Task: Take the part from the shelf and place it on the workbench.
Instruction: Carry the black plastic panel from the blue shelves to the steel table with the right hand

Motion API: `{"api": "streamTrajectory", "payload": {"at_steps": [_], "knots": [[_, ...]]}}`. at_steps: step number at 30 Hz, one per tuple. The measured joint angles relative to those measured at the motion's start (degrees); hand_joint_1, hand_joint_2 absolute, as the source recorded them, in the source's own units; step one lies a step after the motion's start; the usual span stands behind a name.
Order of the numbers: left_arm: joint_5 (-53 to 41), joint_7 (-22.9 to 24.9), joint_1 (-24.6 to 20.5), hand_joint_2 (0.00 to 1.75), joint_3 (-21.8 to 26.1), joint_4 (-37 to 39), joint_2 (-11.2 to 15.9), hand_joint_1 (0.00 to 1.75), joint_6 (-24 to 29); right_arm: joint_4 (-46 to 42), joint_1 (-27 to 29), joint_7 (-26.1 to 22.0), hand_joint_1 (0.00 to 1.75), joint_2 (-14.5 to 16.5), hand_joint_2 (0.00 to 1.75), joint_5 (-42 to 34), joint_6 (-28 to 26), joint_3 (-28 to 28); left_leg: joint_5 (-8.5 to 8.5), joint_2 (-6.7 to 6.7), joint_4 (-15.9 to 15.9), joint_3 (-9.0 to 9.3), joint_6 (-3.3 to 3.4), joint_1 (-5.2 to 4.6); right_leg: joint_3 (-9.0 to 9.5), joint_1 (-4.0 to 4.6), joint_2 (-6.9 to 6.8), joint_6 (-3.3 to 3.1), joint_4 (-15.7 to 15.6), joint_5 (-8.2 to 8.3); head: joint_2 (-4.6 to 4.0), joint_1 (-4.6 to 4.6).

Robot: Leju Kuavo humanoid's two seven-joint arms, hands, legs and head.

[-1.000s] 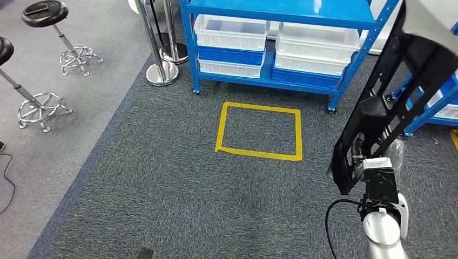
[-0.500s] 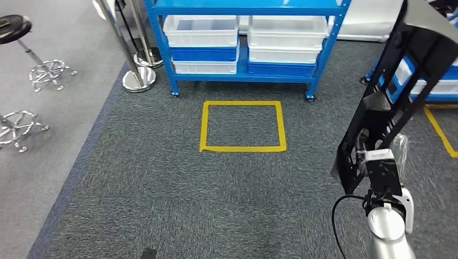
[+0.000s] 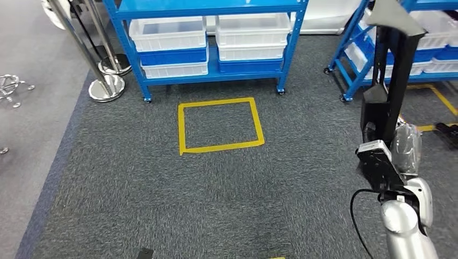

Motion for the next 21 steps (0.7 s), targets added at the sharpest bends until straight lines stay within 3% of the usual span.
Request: {"api": "streamTrajectory", "payload": {"at_steps": [2,3,4,5,8,9,11,12,14,16,18,19,20,21], "knots": [[0.1,0.0,0.2,1.75,0.1,0.0,0.0,0.00,0.0,0.0,-0.1,0.2,1.75,-0.3,1.75,-0.4,0.3,0.0,0.07,1.61,0.0,-0.25,0.20,-0.15,-2.87,0.15,-1.82,0.23,7.0,-3.72,0.00,0.04],[0.1,0.1,0.3,1.75,0.1,0.0,0.0,0.00,0.0,0.0,0.0,0.3,1.75,-0.3,1.75,-1.0,0.6,0.0,0.05,2.47,0.0,-0.37,0.23,-0.19,-3.68,0.11,-2.08,0.38,9.3,-4.53,0.00,0.05],[0.1,0.1,0.3,1.75,0.1,0.0,0.0,0.00,-0.1,0.0,0.1,0.4,1.75,-0.4,1.75,-1.9,1.1,0.0,0.00,3.24,0.1,-0.48,0.22,-0.21,-3.60,0.08,-2.28,0.51,9.9,-4.34,0.00,0.05],[0.1,0.1,0.3,1.75,0.2,0.0,0.0,0.00,-0.1,-0.1,0.3,0.5,1.75,-0.5,1.75,-2.9,1.5,0.0,-0.07,3.92,0.3,-0.57,0.16,-0.22,-2.46,0.05,-2.56,0.59,8.3,-3.24,0.00,0.05],[0.2,0.1,0.2,1.75,0.5,0.0,0.0,0.00,-0.2,-1.0,0.6,-0.3,1.75,-0.5,1.75,-5.4,1.9,0.0,-0.64,5.41,1.2,-0.85,-0.46,-0.48,3.90,0.32,-4.71,0.34,-2.2,0.58,0.00,0.04],[0.2,0.1,0.1,1.75,0.5,0.0,0.0,0.00,-0.2,-1.4,0.9,-0.7,1.75,-0.5,1.75,-6.0,1.7,-0.1,-0.84,5.76,1.5,-0.96,-0.68,-0.63,5.02,0.47,-5.23,0.08,-4.3,0.92,0.00,0.03],[0.4,0.1,0.0,1.75,0.7,0.0,-0.1,0.00,-0.2,-2.2,1.8,-1.4,1.75,-0.4,1.75,-7.1,1.2,-0.3,-1.02,6.26,1.8,-1.07,-0.98,-0.76,5.14,0.68,-5.06,-0.49,-5.0,0.85,0.00,-0.01],[0.5,0.1,0.0,1.75,0.7,0.0,-0.1,0.00,-0.2,-2.6,2.3,-1.6,1.75,-0.3,1.75,-7.6,1.0,-0.4,-1.15,6.30,1.9,-1.13,-1.21,-0.73,5.11,0.60,-4.89,-0.77,-5.1,0.93,0.00,0.01],[0.6,0.1,0.0,1.75,0.9,0.0,-0.1,0.00,-0.2,-3.2,3.0,-1.7,1.75,-0.1,1.75,-8.4,0.9,-0.7,-2.71,4.89,3.8,-1.86,-1.90,-0.51,5.07,0.37,-4.54,-1.37,-5.3,1.16,0.00,0.01],[0.7,0.1,0.2,1.75,1.0,0.0,0.0,0.00,-0.2,-3.7,3.1,-1.8,1.75,0.2,1.75,-8.8,0.9,-0.9,-6.29,2.74,9.9,-4.42,-2.56,-0.11,4.98,0.22,-4.20,-1.82,-5.3,1.27,0.00,0.00],[0.7,0.1,0.4,1.75,1.0,0.0,0.0,0.00,-0.2,-3.8,3.3,-1.9,1.75,0.5,1.75,-9.1,0.9,-0.9,-8.97,1.91,16.8,-7.47,-2.92,0.25,4.90,0.23,-3.66,-2.00,-5.3,1.28,0.00,0.01],[0.7,0.1,0.4,1.75,1.0,0.0,-0.1,0.00,-0.2,-3.9,3.4,-1.9,1.75,0.6,1.75,-9.2,0.9,-0.9,-8.83,1.80,17.9,-7.98,-2.97,0.39,4.88,0.22,-3.18,-2.01,-5.2,1.28,0.00,0.00],[0.7,0.1,0.5,1.75,1.1,0.0,-0.1,0.00,-0.2,-3.9,3.5,-2.0,1.75,0.7,1.75,-9.6,0.9,-1.0,-7.64,1.71,16.9,-7.48,-2.95,0.51,4.90,0.21,-2.66,-1.99,-5.2,1.29,0.00,0.00],[0.7,0.1,0.5,1.75,1.1,0.0,-0.1,0.00,-0.2,-3.9,3.6,-2.1,1.75,0.8,1.75,-10.1,0.8,-1.1,-5.70,1.44,14.0,-6.04,-2.82,0.59,4.92,0.19,-2.07,-1.96,-5.2,1.31,0.00,0.00]]}}
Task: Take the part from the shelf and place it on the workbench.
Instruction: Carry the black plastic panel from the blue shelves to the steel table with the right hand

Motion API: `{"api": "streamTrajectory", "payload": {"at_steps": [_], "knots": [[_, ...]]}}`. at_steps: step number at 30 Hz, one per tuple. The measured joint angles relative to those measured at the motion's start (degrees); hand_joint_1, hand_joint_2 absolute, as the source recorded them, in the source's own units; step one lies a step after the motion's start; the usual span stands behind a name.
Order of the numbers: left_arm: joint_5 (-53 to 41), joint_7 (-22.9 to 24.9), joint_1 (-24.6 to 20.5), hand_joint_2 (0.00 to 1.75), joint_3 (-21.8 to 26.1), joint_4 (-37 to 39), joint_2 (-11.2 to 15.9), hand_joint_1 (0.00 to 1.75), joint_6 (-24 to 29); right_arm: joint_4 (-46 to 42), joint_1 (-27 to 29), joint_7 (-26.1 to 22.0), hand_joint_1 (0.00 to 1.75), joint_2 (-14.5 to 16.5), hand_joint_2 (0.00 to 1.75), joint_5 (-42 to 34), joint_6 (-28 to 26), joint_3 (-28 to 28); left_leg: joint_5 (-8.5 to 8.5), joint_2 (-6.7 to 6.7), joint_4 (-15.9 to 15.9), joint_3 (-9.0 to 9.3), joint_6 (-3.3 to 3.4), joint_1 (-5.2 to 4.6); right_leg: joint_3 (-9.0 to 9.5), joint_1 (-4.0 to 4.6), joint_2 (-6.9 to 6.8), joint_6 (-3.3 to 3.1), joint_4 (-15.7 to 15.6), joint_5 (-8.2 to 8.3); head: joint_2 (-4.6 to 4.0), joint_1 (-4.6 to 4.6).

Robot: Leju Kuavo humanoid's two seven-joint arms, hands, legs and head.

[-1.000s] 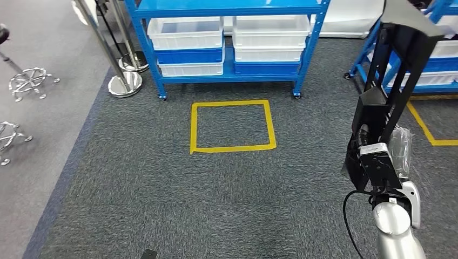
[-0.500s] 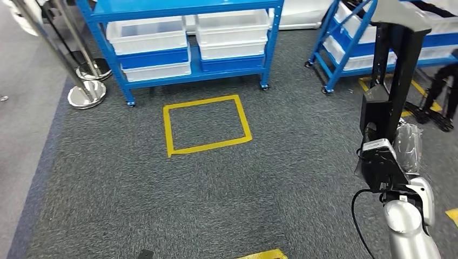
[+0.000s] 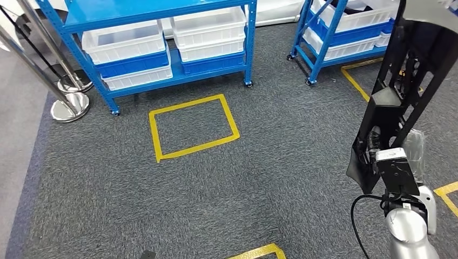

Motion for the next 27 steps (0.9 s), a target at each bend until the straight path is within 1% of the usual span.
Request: {"api": "streamTrajectory", "payload": {"at_steps": [1,2,3,4,5,6,7,8,9,10,11,12,13,14,15,16,17,18,19,20,21,22,23,24,25,26,27], "knots": [[0.0,0.0,0.0,1.75,0.0,0.0,0.0,0.00,0.0,-0.1,0.1,-0.2,1.75,0.2,1.75,-0.8,-0.1,-0.2,1.97,-0.98,-4.0,1.85,0.22,0.06,-0.02,-0.07,0.56,0.08,0.0,0.04,0.00,0.01],[0.0,0.0,0.0,1.75,0.0,0.0,0.0,0.00,0.0,-0.3,0.2,-0.4,1.75,0.4,1.75,-1.6,-0.3,-0.4,3.37,-2.12,-7.6,3.58,0.42,0.11,-0.12,-0.09,1.10,0.25,0.1,0.11,0.00,0.02],[0.0,0.0,0.1,1.75,0.1,0.0,0.1,0.00,0.0,-0.4,0.3,-0.6,1.75,0.8,1.75,-2.5,-0.5,-0.6,4.10,-3.07,-10.2,4.83,0.56,0.10,-0.33,-0.17,1.68,0.54,0.1,0.25,0.00,0.01],[0.0,0.1,0.1,1.75,0.1,0.0,0.1,0.00,0.1,-0.6,0.6,-0.8,1.75,1.2,1.75,-3.3,-0.6,-0.9,4.21,-3.69,-11.5,5.46,0.64,0.04,-0.58,-0.30,2.23,0.91,0.1,0.45,0.00,0.02],[0.0,0.1,0.1,1.75,0.1,0.0,0.1,0.00,0.1,-0.7,1.0,-1.0,1.75,1.5,1.75,-4.0,-0.8,-1.2,4.10,-3.48,-11.9,5.67,0.66,-0.06,-0.81,-0.41,2.82,1.32,0.0,0.68,0.00,0.01],[0.0,0.1,0.1,1.75,0.2,0.0,0.1,0.00,0.1,-0.9,1.5,-1.2,1.75,1.8,1.75,-4.6,-0.8,-1.5,4.22,-2.95,-12.3,5.73,0.85,-0.06,-0.95,-0.51,3.40,1.75,-0.1,0.86,0.00,0.01],[0.1,0.1,0.0,1.75,0.2,0.0,0.0,0.00,0.2,-1.1,2.2,-1.3,1.75,2.0,1.75,-5.2,-0.8,-1.8,4.49,-2.34,-12.8,5.86,1.15,-0.02,-1.12,-0.54,3.42,2.05,0.0,0.75,0.00,0.02],[0.2,0.1,0.0,1.75,0.3,0.0,0.0,0.00,0.2,-1.4,2.7,-1.5,1.75,2.3,1.75,-5.7,-0.8,-2.1,4.81,-1.71,-13.3,6.02,1.59,0.04,-1.57,-0.48,2.92,2.27,0.9,0.04,0.00,0.07],[0.3,0.1,0.0,1.75,0.3,0.0,0.0,0.00,0.3,-1.8,3.1,-1.5,1.75,2.5,1.75,-6.2,-0.8,-2.3,5.09,-1.04,-13.7,6.14,2.03,0.10,-2.46,-0.38,2.16,2.41,2.8,-1.25,0.00,0.14],[0.4,0.1,0.0,1.75,0.4,0.0,0.0,0.00,0.3,-2.2,3.6,-1.6,1.75,2.8,1.75,-6.5,-0.8,-2.5,5.21,-0.39,-13.9,6.22,2.32,-0.01,-3.81,-0.34,1.14,2.45,5.7,-2.99,0.00,0.19],[0.5,0.0,0.0,1.75,0.5,0.0,0.0,0.00,0.3,-2.7,4.1,-1.7,1.75,3.2,1.75,-6.9,-0.8,-2.6,5.22,0.22,-13.9,6.18,2.53,-0.12,-5.42,-0.30,0.49,2.52,9.2,-4.75,0.00,0.23],[0.5,0.0,0.1,1.75,0.6,0.0,0.0,0.00,0.3,-3.1,4.8,-1.8,1.75,3.6,1.75,-7.2,-0.7,-2.6,5.17,0.82,-13.9,6.13,2.61,-0.23,-6.78,-0.29,0.21,2.60,12.2,-5.89,0.00,0.22],[0.6,0.0,0.2,1.75,0.7,0.0,0.0,0.00,0.3,-3.6,5.6,-1.9,1.75,4.1,1.75,-7.3,-0.7,-2.6,5.09,1.43,-13.8,6.10,2.63,-0.30,-7.50,-0.31,-0.01,2.69,13.9,-6.16,0.00,0.22],[0.6,0.0,0.2,1.75,0.8,0.0,0.0,0.00,0.4,-4.0,6.3,-2.0,1.75,4.5,1.75,-7.4,-0.6,-2.5,4.95,2.03,-13.6,6.08,2.62,-0.33,-7.20,-0.31,-0.29,2.76,13.6,-5.39,0.00,0.22],[0.6,0.0,0.2,1.75,0.9,0.0,0.0,0.00,0.4,-4.3,6.8,-2.0,1.75,4.9,1.75,-7.5,-0.6,-2.4,4.75,2.63,-13.4,6.08,2.52,-0.32,-5.81,-0.31,-0.78,2.80,11.2,-3.78,0.00,0.22],[0.6,0.0,0.2,1.75,0.9,0.0,-0.1,0.00,0.4,-4.7,7.2,-2.1,1.75,5.1,1.75,-7.4,-0.6,-2.4,4.47,3.21,-13.1,6.07,2.33,-0.37,-3.82,-0.24,-1.99,2.79,7.5,-2.17,0.00,0.23],[0.6,0.0,0.2,1.75,1.0,0.0,-0.1,0.00,0.4,-5.0,7.3,-2.1,1.75,5.4,1.75,-7.4,-0.6,-2.3,4.15,3.76,-12.7,6.04,2.07,-0.53,-2.02,-0.01,-3.25,2.64,4.1,-0.97,0.00,0.23],[0.6,-0.1,0.2,1.75,1.0,0.0,-0.2,0.00,0.4,-5.4,7.5,-2.2,1.75,5.6,1.75,-7.4,-0.6,-2.1,3.84,4.27,-12.4,6.04,1.77,-0.70,-0.82,0.20,-4.10,2.35,1.7,-0.31,0.00,0.22],[0.6,-0.1,0.2,1.75,1.1,0.0,-0.2,0.00,0.4,-5.7,7.6,-2.2,1.75,5.8,1.75,-7.4,-0.6,-2.0,3.59,4.77,-12.1,6.07,1.48,-0.88,-0.36,0.42,-4.55,2.04,0.6,-0.26,0.00,0.20],[0.6,-0.1,0.2,1.75,1.1,0.0,-0.2,0.00,0.4,-5.8,7.7,-2.2,1.75,5.9,1.75,-7.4,-0.6,-2.0,3.44,5.30,-12.1,6.15,1.23,-1.00,-0.46,0.60,-4.05,1.68,0.7,-0.28,0.00,0.19],[0.6,-0.1,0.1,1.75,1.2,0.0,-0.2,0.00,0.4,-6.0,7.9,-2.2,1.75,6.1,1.75,-7.4,-0.6,-1.9,3.31,5.89,-12.1,6.28,1.00,-1.02,-0.57,0.50,-3.25,1.34,0.6,-0.18,0.00,0.16],[0.5,-0.1,0.1,1.75,1.2,0.0,-0.2,0.00,0.5,-6.0,8.0,-2.2,1.75,6.2,1.75,-7.4,-0.6,-1.9,3.01,5.83,-11.9,6.32,0.68,-0.94,-0.60,0.35,-2.63,1.06,0.5,-0.06,0.00,0.16],[0.5,-0.1,0.0,1.75,1.2,0.0,-0.2,0.00,0.5,-6.1,8.1,-2.2,1.75,6.2,1.75,-7.4,-0.6,-1.8,2.32,5.01,-11.2,6.11,0.34,-0.82,-0.63,0.19,-2.01,0.75,0.4,0.08,0.00,0.17],[0.5,-0.1,0.0,1.75,1.3,0.0,-0.2,0.00,0.5,-6.2,8.1,-2.2,1.75,6.3,1.75,-7.4,-0.6,-1.8,1.04,3.70,-9.4,5.42,0.02,-0.66,-0.65,-0.01,-1.46,0.43,0.3,0.24,0.00,0.16],[0.5,-0.1,0.0,1.75,1.3,0.0,-0.2,0.00,0.5,-6.3,8.2,-2.2,1.75,6.3,1.75,-7.3,-0.6,-1.8,-0.72,2.10,-6.5,4.19,-0.26,-0.44,-0.68,-0.08,-0.92,0.21,0.2,0.34,0.00,0.17],[0.5,-0.1,0.1,1.75,1.3,0.0,-0.2,0.00,0.5,-6.3,8.1,-2.2,1.75,6.4,1.75,-7.3,-0.6,-1.7,-2.56,0.99,-3.0,2.60,-0.42,-0.31,-0.74,-0.09,-0.31,0.05,0.2,0.40,0.00,0.16],[0.5,0.0,0.3,1.75,1.3,0.0,-0.2,0.00,0.5,-6.3,8.1,-2.2,1.75,6.5,1.75,-7.4,-0.7,-1.7,-3.98,0.51,0.5,0.99,-0.53,-0.21,-0.80,-0.08,0.37,-0.05,0.3,0.45,0.00,0.16]]}}
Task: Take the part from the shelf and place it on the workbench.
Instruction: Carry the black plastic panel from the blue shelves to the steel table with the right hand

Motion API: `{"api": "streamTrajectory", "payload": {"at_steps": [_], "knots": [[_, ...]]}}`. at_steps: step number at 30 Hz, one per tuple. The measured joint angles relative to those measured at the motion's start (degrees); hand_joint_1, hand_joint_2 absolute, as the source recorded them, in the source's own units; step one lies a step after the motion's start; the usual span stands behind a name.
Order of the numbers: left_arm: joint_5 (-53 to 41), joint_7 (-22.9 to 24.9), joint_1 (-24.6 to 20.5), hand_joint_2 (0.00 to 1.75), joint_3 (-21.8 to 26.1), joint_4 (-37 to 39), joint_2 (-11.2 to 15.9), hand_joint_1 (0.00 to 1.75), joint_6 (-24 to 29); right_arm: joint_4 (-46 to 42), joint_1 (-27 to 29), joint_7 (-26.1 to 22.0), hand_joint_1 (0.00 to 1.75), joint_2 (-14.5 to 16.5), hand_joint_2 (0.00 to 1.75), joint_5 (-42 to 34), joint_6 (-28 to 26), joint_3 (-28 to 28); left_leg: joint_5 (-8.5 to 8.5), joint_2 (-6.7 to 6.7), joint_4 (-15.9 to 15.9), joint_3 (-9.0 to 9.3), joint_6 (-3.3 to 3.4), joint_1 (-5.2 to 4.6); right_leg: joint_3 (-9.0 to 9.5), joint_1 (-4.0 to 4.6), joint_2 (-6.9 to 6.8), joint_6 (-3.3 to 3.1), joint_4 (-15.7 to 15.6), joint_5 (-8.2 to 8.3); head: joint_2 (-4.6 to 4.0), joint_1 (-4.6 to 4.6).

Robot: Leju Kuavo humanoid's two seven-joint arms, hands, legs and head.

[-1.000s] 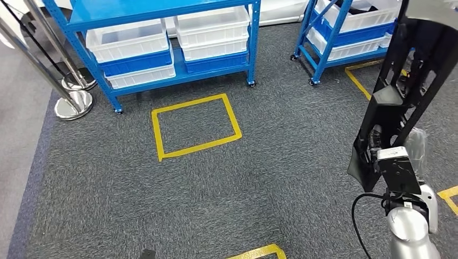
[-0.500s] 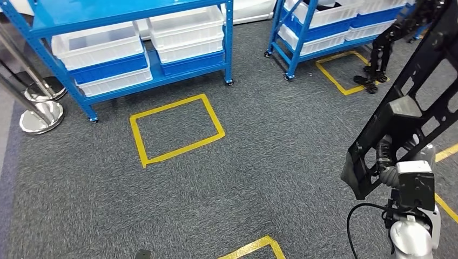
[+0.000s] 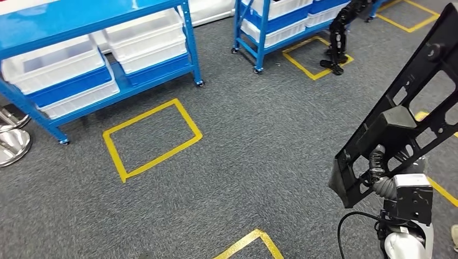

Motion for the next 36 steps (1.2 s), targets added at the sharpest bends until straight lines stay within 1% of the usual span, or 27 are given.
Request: {"api": "streamTrajectory", "payload": {"at_steps": [1,2,3,4,6,8,10,11,12,14,15,16,17,18,20,22,23,24,26,27,29,30,32,33,34,35,36], "knots": [[0.0,0.1,0.1,1.75,0.0,0.0,0.0,0.00,0.0,0.0,0.0,0.0,1.75,0.1,1.75,0.0,0.0,0.0,-0.51,-0.17,2.3,-1.11,-0.04,0.08,-0.03,0.01,0.76,-0.02,0.0,0.02,0.00,0.00],[-0.1,0.1,0.2,1.75,0.0,0.0,0.0,0.00,0.0,0.0,0.0,0.0,1.75,0.1,1.75,0.0,-0.1,0.0,0.07,-0.25,2.8,-1.39,-0.01,0.15,-0.05,0.00,1.52,-0.03,0.1,0.04,0.00,0.00],[-0.1,0.2,0.3,1.75,0.0,0.0,0.0,0.00,0.0,0.0,0.1,0.0,1.75,0.1,1.75,0.0,-0.2,0.0,1.69,-0.44,1.1,-0.71,0.12,0.20,-0.06,-0.01,2.33,-0.01,0.2,0.05,0.00,0.00],[-0.2,0.2,0.3,1.75,0.0,0.0,0.0,0.00,0.0,0.0,0.0,0.1,1.75,0.1,1.75,0.0,-0.2,0.0,3.87,-1.03,-2.2,0.73,0.31,0.25,-0.06,-0.04,3.12,0.03,0.3,0.07,0.00,0.00],[-0.2,0.2,0.3,1.75,0.0,0.0,0.0,0.00,0.0,0.0,-0.1,0.1,1.75,0.1,1.75,0.0,-0.5,-0.1,6.82,-3.78,-9.0,3.66,0.68,0.43,-0.28,-0.03,4.68,0.39,0.5,0.18,0.00,0.02],[-0.2,0.2,0.3,1.75,0.0,0.0,0.1,0.00,0.0,0.0,-0.2,0.2,1.75,0.1,1.75,0.2,-0.8,-0.2,7.21,-5.35,-11.6,4.73,0.84,0.45,-0.78,-0.20,6.02,1.16,0.5,0.56,0.00,0.02],[-0.2,0.3,0.2,1.75,0.0,0.0,0.0,0.00,-0.1,0.2,-0.3,0.6,1.75,0.1,1.75,0.6,-1.1,-0.6,7.53,-4.23,-12.1,4.84,1.25,0.36,-1.15,-0.45,7.20,2.06,0.1,1.09,0.00,0.01],[-0.2,0.3,0.1,1.75,0.1,0.0,0.0,0.00,-0.1,0.3,-0.3,0.7,1.75,0.1,1.75,0.9,-1.2,-0.9,7.83,-3.51,-12.4,4.92,1.66,0.38,-1.30,-0.44,6.61,2.38,0.1,1.03,0.00,0.03],[-0.2,0.3,0.1,1.75,0.1,0.0,-0.1,0.00,-0.2,0.4,-0.4,0.9,1.75,0.0,1.75,1.0,-1.2,-1.2,8.16,-2.76,-12.8,4.99,2.14,0.45,-1.65,-0.32,5.17,2.64,0.8,0.44,0.00,0.05],[-0.2,0.3,0.1,1.75,0.1,0.0,-0.1,0.00,-0.2,0.7,-0.9,1.0,1.75,-0.2,1.75,1.2,-1.2,-1.5,8.55,-1.15,-13.3,4.98,2.78,0.37,-3.67,-0.10,1.21,2.92,5.5,-2.68,0.00,0.05],[-0.2,0.3,0.2,1.75,0.1,0.0,-0.1,0.00,-0.2,0.9,-1.2,1.1,1.75,-0.3,1.75,1.3,-1.2,-1.5,8.58,-0.35,-13.4,4.90,2.90,0.26,-5.14,-0.06,0.07,3.04,9.0,-4.55,0.00,0.05],[-0.2,0.3,0.3,1.75,0.1,0.0,-0.1,0.00,-0.2,1.1,-1.3,1.1,1.75,-0.3,1.75,1.3,-1.2,-1.5,8.57,0.49,-13.3,4.83,2.93,0.17,-6.42,-0.07,-0.41,3.16,12.0,-5.88,0.00,0.04],[-0.2,0.3,0.4,1.75,0.1,0.0,-0.1,0.00,-0.2,1.3,-1.4,1.1,1.75,-0.3,1.75,1.4,-1.2,-1.6,8.52,1.32,-13.3,4.77,2.94,0.12,-6.96,-0.10,-0.64,3.25,13.7,-6.22,0.00,0.04],[-0.2,0.3,0.4,1.75,0.1,0.0,-0.1,0.00,-0.2,1.5,-1.3,1.2,1.75,-0.4,1.75,1.4,-1.2,-1.6,8.44,2.14,-13.2,4.73,2.94,0.11,-6.50,-0.11,-0.85,3.31,13.3,-5.50,0.00,0.05],[-0.1,0.3,0.4,1.75,0.1,0.0,-0.1,0.00,-0.2,1.7,-1.4,1.2,1.75,-0.4,1.75,1.4,-1.2,-1.6,8.15,3.65,-12.9,4.70,2.77,0.12,-2.88,-0.08,-2.14,3.29,7.3,-2.28,0.00,0.05],[0.0,0.3,0.3,1.75,0.1,0.0,-0.1,0.00,-0.2,1.8,-1.7,1.2,1.75,-0.6,1.75,1.4,-1.2,-1.7,7.79,4.85,-12.5,4.73,2.29,-0.21,0.26,0.46,-4.43,2.70,1.4,-0.52,0.00,0.03],[0.0,0.3,0.3,1.75,0.1,0.0,-0.1,0.00,-0.2,1.8,-1.7,1.2,1.75,-0.6,1.75,1.4,-1.3,-1.7,7.66,5.39,-12.5,4.80,2.01,-0.38,0.74,0.71,-4.95,2.30,0.2,-0.47,0.00,0.02],[0.1,0.2,0.3,1.75,0.1,0.0,-0.1,0.00,-0.2,1.8,-1.8,1.3,1.75,-0.7,1.75,1.5,-1.3,-1.8,7.56,5.94,-12.5,4.89,1.77,-0.54,0.69,0.96,-4.83,1.89,0.0,-0.56,0.00,0.00],[0.1,0.2,0.2,1.75,0.2,0.0,-0.1,0.00,-0.2,1.8,-1.6,1.3,1.75,-0.7,1.75,1.5,-1.3,-1.9,7.31,6.89,-12.5,5.07,1.25,-0.52,0.52,0.82,-3.40,1.24,-0.1,-0.34,0.00,-0.02],[0.1,0.2,0.1,1.75,0.2,0.0,-0.1,0.00,-0.2,1.8,-1.5,1.2,1.75,-0.8,1.75,1.5,-1.3,-2.0,6.82,6.21,-12.0,4.97,0.91,-0.40,0.51,0.67,-2.77,0.94,-0.2,-0.20,0.00,-0.02],[0.1,0.1,0.1,1.75,0.2,0.0,-0.1,0.00,-0.2,1.8,-1.5,1.2,1.75,-0.8,1.75,1.5,-1.3,-2.1,4.30,3.07,-8.5,3.53,0.25,-0.03,0.49,0.35,-1.60,0.35,-0.5,0.10,0.00,-0.02],[0.1,0.1,0.1,1.75,0.2,0.0,-0.1,0.00,-0.2,1.8,-1.6,1.2,1.75,-0.8,1.75,1.6,-1.3,-2.2,2.48,1.30,-5.2,2.14,0.04,0.14,0.41,0.34,-0.98,0.16,-0.5,0.17,0.00,-0.02],[0.1,0.0,0.4,1.75,0.3,0.0,-0.1,0.00,-0.2,1.8,-1.5,1.2,1.75,-0.8,1.75,1.6,-1.4,-2.2,-0.10,0.01,1.5,-0.98,-0.12,0.25,0.30,0.37,0.53,-0.09,-0.4,0.26,0.00,-0.02],[0.1,0.0,0.5,1.75,0.3,0.0,-0.1,0.00,-0.2,1.8,-1.5,1.2,1.75,-0.8,1.75,1.6,-1.4,-2.2,0.05,-0.17,2.9,-1.69,-0.09,0.25,0.27,0.39,1.42,-0.12,-0.4,0.27,0.00,-0.02],[0.0,0.0,0.6,1.75,0.3,0.0,-0.1,0.00,-0.2,1.8,-1.4,1.2,1.75,-0.8,1.75,1.7,-1.4,-2.3,1.23,-0.34,2.2,-1.50,0.03,0.26,0.26,0.39,2.30,-0.12,-0.3,0.28,0.00,-0.02],[0.0,-0.1,0.7,1.75,0.3,0.0,-0.1,0.00,-0.2,1.8,-1.3,1.3,1.75,-0.8,1.75,1.7,-1.4,-2.3,3.30,-0.88,-0.5,-0.34,0.25,0.26,0.26,0.39,3.17,-0.10,-0.2,0.29,0.00,-0.02],[0.0,-0.1,0.7,1.75,0.3,0.0,-0.1,0.00,-0.2,1.8,-1.3,1.3,1.75,-0.8,1.75,1.8,-1.4,-2.4,5.31,-2.33,-4.2,1.18,0.56,0.30,0.22,0.33,3.97,-0.06,-0.1,0.30,0.00,-0.02]]}}
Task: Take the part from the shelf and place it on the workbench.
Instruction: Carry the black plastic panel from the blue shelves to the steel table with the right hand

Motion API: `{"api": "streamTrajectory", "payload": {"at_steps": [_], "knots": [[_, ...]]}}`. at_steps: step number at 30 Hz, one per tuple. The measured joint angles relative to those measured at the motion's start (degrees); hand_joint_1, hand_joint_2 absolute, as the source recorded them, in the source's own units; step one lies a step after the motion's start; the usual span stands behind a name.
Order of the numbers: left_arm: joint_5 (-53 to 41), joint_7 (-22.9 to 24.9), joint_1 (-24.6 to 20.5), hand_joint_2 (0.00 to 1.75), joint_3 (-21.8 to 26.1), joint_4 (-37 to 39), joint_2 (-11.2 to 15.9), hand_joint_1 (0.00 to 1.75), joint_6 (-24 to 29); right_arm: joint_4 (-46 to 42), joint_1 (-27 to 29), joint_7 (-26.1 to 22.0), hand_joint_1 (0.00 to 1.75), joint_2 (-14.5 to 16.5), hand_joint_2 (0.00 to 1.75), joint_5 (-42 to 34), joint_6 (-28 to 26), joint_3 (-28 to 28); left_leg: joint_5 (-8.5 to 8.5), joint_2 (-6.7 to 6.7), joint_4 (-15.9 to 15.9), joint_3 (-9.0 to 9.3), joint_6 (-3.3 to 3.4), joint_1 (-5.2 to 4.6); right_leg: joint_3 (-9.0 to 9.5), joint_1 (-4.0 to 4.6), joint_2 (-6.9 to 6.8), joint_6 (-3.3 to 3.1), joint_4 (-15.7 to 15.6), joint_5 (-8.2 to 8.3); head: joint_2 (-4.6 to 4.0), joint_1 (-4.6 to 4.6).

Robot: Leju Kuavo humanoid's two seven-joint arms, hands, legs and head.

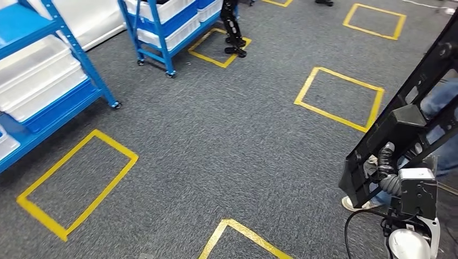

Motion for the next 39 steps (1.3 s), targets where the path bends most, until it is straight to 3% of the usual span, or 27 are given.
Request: {"api": "streamTrajectory", "payload": {"at_steps": [2,3,5,6,8,9,10,12,13,15,17,18,20,21,23,25,27,28,30,32,34,36,37,39], "knots": [[0.0,0.0,0.0,1.75,0.1,0.0,0.0,0.00,0.0,0.0,-0.1,0.0,1.75,0.0,1.75,0.1,0.0,-0.1,2.24,-2.88,-5.9,2.44,0.48,0.20,-0.34,-0.01,1.50,0.37,0.3,0.11,0.00,0.01],[0.0,-0.1,0.0,1.75,0.2,0.0,0.1,0.00,0.0,0.0,0.0,0.0,1.75,0.0,1.75,0.1,0.0,-0.1,2.32,-3.62,-7.1,2.94,0.62,0.19,-0.61,-0.13,2.24,0.74,0.3,0.29,0.00,0.02],[0.1,-0.1,-0.1,1.75,0.2,0.0,0.0,0.00,0.0,0.0,0.2,0.1,1.75,0.0,1.75,0.2,0.0,-0.2,2.46,-2.55,-7.8,3.27,0.99,0.14,-1.06,-0.31,3.56,1.66,0.0,0.79,0.00,-0.01],[0.1,-0.1,-0.2,1.75,0.2,0.0,0.0,0.00,0.0,0.0,0.3,0.1,1.75,-0.1,1.75,0.2,0.0,-0.3,2.77,-1.74,-8.2,3.41,1.39,0.18,-1.27,-0.30,2.95,2.05,0.0,0.74,0.00,0.05],[0.1,-0.1,-0.2,1.75,0.2,0.0,-0.1,0.00,0.0,0.0,0.3,0.1,1.75,-0.3,1.75,0.2,0.1,-0.4,3.35,-0.06,-9.1,3.59,2.20,0.39,-2.46,-0.07,-0.43,2.53,2.3,-0.98,0.00,0.16],[0.1,-0.1,-0.2,1.75,0.2,0.0,-0.1,0.00,0.0,0.0,0.2,0.1,1.75,-0.3,1.75,0.3,0.1,-0.4,3.45,0.78,-9.3,3.61,2.42,0.32,-3.79,-0.03,-2.52,2.74,5.3,-2.72,0.00,0.22],[0.1,-0.1,-0.1,1.75,0.3,0.0,-0.1,0.00,0.0,0.1,0.0,0.1,1.75,-0.4,1.75,0.3,0.1,-0.4,3.47,1.67,-9.3,3.55,2.54,0.26,-5.41,-0.09,-3.66,2.96,8.8,-4.50,0.00,0.22],[0.1,0.0,0.1,1.75,0.3,0.0,-0.1,0.00,0.0,0.2,0.0,0.1,1.75,-0.4,1.75,0.3,0.1,-0.4,3.40,3.52,-9.3,3.44,2.57,0.19,-7.68,-0.34,-4.55,3.38,14.0,-6.22,0.00,0.22],[0.1,0.0,0.1,1.75,0.3,0.0,-0.1,0.00,0.0,0.3,0.1,0.1,1.75,-0.4,1.75,0.3,0.1,-0.4,3.33,4.39,-9.2,3.42,2.51,0.19,-7.35,-0.47,-4.79,3.51,13.7,-5.50,0.00,0.22],[0.1,0.0,0.0,1.75,0.3,0.0,-0.2,0.00,0.0,0.4,0.0,0.2,1.75,-0.4,1.75,0.3,0.1,-0.4,3.11,5.97,-9.1,3.53,2.23,0.18,-3.57,-0.52,-6.25,3.52,7.4,-2.12,0.00,0.23],[0.1,0.0,-0.1,1.75,0.4,0.0,-0.2,0.00,0.0,0.3,-0.1,0.2,1.75,-0.5,1.75,0.3,0.1,-0.5,2.71,7.25,-8.9,3.69,1.68,-0.11,-0.03,0.00,-8.54,2.95,0.9,-0.12,0.00,0.21],[0.1,0.0,-0.1,1.75,0.4,0.0,-0.2,0.00,0.0,0.3,-0.2,0.2,1.75,-0.5,1.75,0.3,0.0,-0.5,2.54,7.81,-8.8,3.79,1.38,-0.26,0.59,0.26,-9.08,2.56,-0.4,0.01,0.00,0.20],[0.1,0.0,-0.1,1.75,0.4,0.0,-0.2,0.00,0.0,0.3,-0.2,0.2,1.75,-0.5,1.75,0.3,0.0,-0.5,2.32,9.06,-8.9,4.12,0.76,-0.41,0.43,0.45,-8.03,1.76,-0.8,-0.02,0.00,0.17],[0.0,0.0,-0.2,1.75,0.4,0.0,-0.2,0.00,0.0,0.3,-0.1,0.2,1.75,-0.5,1.75,0.3,0.0,-0.6,2.05,8.90,-8.7,4.24,0.40,-0.31,0.45,0.31,-7.35,1.43,-1.0,0.08,0.00,0.19],[0.0,0.0,-0.3,1.75,0.4,0.0,-0.2,0.00,0.0,0.2,-0.2,0.2,1.75,-0.5,1.75,0.3,0.0,-0.6,0.07,6.20,-6.4,3.47,-0.18,-0.10,0.55,-0.10,-6.02,0.76,-1.3,0.41,0.00,0.18],[0.0,0.0,-0.2,1.75,0.5,0.0,-0.2,0.00,0.0,0.1,-0.3,0.2,1.75,-0.5,1.75,0.3,0.0,-0.6,-3.66,2.91,0.2,0.56,-0.41,0.09,0.51,-0.24,-4.71,0.37,-1.4,0.56,0.00,0.17],[0.0,0.1,0.1,1.75,0.5,0.0,-0.2,0.00,0.0,0.1,-0.3,0.2,1.75,-0.5,1.75,0.3,0.0,-0.6,-5.64,2.14,6.3,-2.33,-0.47,0.12,0.42,-0.16,-3.13,0.23,-1.2,0.58,0.00,0.17],[0.0,0.1,0.2,1.75,0.5,0.0,-0.2,0.00,0.0,0.1,-0.3,0.2,1.75,-0.5,1.75,0.3,0.0,-0.6,-5.03,2.03,6.8,-2.69,-0.41,0.12,0.39,-0.14,-2.24,0.23,-1.1,0.58,0.00,0.17],[0.0,0.2,0.2,1.75,0.5,0.0,-0.2,0.00,0.0,0.1,-0.3,0.2,1.75,-0.5,1.75,0.4,0.0,-0.6,-1.09,1.24,1.7,-0.68,-0.07,0.13,0.38,-0.15,-0.47,0.29,-0.9,0.53,0.00,0.17],[-0.1,0.2,0.1,1.75,0.5,0.0,-0.1,0.00,0.0,0.1,-0.4,0.2,1.75,-0.5,1.75,0.4,0.0,-0.6,1.97,-1.70,-5.1,2.11,0.48,0.32,0.18,-0.14,1.14,0.59,-0.6,0.48,0.00,0.19],[-0.1,0.2,0.1,1.75,0.5,0.0,-0.1,0.00,0.0,0.1,-0.5,0.2,1.75,-0.5,1.75,0.4,0.0,-0.6,2.39,-3.50,-7.8,3.27,0.81,0.34,-0.33,-0.32,2.61,1.29,-0.5,0.67,0.00,0.18],[-0.1,0.2,0.0,1.75,0.5,0.0,-0.1,0.00,0.0,0.1,-0.3,0.1,1.75,-0.5,1.75,0.4,0.0,-0.6,2.68,-2.24,-8.5,3.56,1.25,0.32,-0.75,-0.65,3.76,2.17,-0.6,1.00,0.00,0.16],[-0.2,0.2,-0.1,1.75,0.5,0.0,-0.2,0.00,0.0,0.0,-0.2,0.1,1.75,-0.6,1.75,0.4,0.0,-0.6,2.96,-1.44,-8.9,3.70,1.62,0.39,-1.03,-0.59,2.90,2.49,-0.2,0.74,0.00,0.25],[-0.2,0.2,-0.1,1.75,0.5,0.0,-0.3,0.00,0.0,0.0,-0.3,0.1,1.75,-0.7,1.75,0.4,0.0,-0.7,3.42,0.28,-9.6,3.90,2.27,0.57,-2.89,-0.39,-0.91,2.91,3.5,-1.56,0.00,0.43]]}}
